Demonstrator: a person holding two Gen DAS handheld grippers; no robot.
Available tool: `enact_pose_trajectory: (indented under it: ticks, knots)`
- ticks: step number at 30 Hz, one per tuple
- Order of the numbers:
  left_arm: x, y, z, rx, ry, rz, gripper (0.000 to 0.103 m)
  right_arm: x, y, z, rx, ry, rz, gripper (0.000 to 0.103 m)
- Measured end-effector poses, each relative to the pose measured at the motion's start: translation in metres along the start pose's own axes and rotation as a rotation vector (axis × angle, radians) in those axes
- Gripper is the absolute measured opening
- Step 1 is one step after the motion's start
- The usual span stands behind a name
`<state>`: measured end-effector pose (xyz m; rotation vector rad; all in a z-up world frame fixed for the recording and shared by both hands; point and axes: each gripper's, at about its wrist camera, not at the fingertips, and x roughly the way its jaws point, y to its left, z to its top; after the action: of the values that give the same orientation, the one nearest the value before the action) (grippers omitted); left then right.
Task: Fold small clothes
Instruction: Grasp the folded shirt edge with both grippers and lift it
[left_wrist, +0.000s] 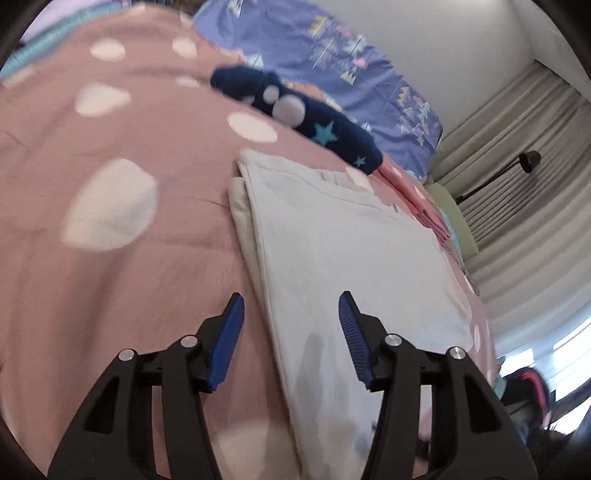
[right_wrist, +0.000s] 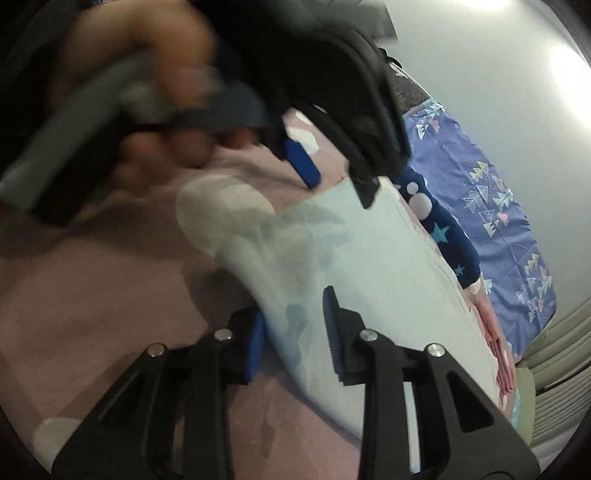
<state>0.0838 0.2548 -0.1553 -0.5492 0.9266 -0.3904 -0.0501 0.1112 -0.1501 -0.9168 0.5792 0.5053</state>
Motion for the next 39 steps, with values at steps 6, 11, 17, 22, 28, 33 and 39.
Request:
enact_pose_trajectory:
  ticks: [6, 11, 17, 22, 28, 33, 39]
  knots:
    - [0.037, 0.016, 0.043, -0.132, -0.029, -0.078, 0.016, 0.02, 0.007, 0.018, -0.039, -0.025, -0.031, 0.012]
    - [0.039, -0.014, 0.063, -0.079, -0.039, -0.046, 0.006, -0.005, -0.038, 0.013, 0.124, -0.118, 0.0, 0.004]
    - [0.029, -0.077, 0.08, 0.033, -0.074, -0.042, 0.006, -0.041, -0.096, -0.008, 0.346, -0.194, 0.051, 0.004]
    - [0.034, -0.123, 0.087, 0.087, -0.073, -0.018, 0.006, -0.063, -0.151, -0.045, 0.581, -0.242, 0.148, 0.004]
    - [0.062, -0.174, 0.087, 0.089, -0.048, 0.018, 0.006, -0.074, -0.207, -0.104, 0.816, -0.3, 0.243, 0.004]
    - [0.095, -0.215, 0.084, 0.138, -0.015, 0.042, 0.006, -0.069, -0.24, -0.153, 0.988, -0.294, 0.307, 0.004]
    - [0.138, -0.261, 0.074, 0.213, 0.015, 0.073, 0.006, -0.072, -0.265, -0.2, 1.101, -0.305, 0.303, 0.004]
